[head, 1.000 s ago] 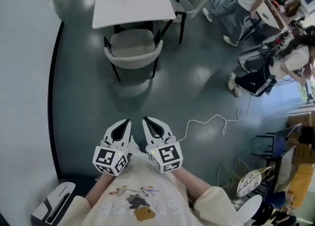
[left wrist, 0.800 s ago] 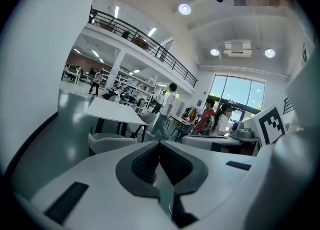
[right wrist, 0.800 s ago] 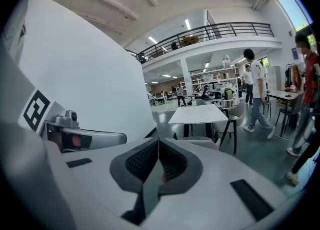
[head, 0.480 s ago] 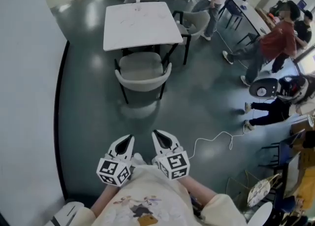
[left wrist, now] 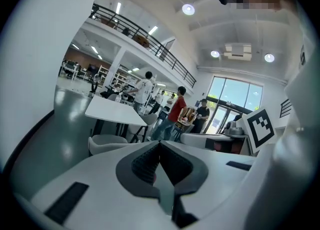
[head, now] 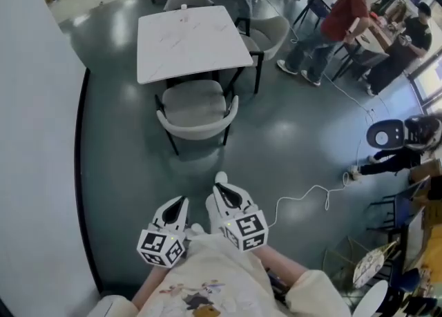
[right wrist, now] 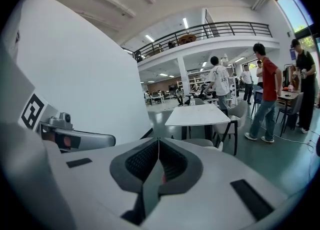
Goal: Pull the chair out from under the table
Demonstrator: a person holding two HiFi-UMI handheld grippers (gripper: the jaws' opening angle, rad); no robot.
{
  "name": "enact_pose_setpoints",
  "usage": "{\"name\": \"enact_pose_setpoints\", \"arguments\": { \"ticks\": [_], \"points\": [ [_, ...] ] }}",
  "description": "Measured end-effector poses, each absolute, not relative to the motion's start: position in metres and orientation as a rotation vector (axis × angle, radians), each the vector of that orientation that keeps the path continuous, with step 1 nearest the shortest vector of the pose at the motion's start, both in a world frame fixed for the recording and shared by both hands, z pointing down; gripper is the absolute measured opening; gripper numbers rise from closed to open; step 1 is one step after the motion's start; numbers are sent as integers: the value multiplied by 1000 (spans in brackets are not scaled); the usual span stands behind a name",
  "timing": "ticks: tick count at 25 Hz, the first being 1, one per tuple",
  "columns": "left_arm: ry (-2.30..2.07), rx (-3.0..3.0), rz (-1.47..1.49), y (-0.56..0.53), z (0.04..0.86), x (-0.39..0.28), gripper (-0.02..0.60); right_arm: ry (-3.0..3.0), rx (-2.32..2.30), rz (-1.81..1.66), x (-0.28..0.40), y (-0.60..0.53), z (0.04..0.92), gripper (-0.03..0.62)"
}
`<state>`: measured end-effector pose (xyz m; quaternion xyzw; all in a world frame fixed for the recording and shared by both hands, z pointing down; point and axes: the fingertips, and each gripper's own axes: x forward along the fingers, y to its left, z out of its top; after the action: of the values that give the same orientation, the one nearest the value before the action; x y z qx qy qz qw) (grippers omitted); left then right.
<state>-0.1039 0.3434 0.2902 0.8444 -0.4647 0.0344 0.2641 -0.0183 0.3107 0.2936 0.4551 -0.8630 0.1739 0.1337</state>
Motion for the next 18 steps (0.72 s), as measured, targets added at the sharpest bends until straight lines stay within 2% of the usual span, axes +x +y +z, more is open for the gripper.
{"name": "enact_pose_setpoints", "arguments": {
  "ticks": [10, 18],
  "points": [
    [-1244, 2291, 227, 191, 312, -68, 8, -2494, 1205, 470, 13, 159, 327, 8],
    [-1235, 2307, 347, 78, 318, -23, 8, -2529, 1032, 398, 30, 58, 320, 8]
  ]
}}
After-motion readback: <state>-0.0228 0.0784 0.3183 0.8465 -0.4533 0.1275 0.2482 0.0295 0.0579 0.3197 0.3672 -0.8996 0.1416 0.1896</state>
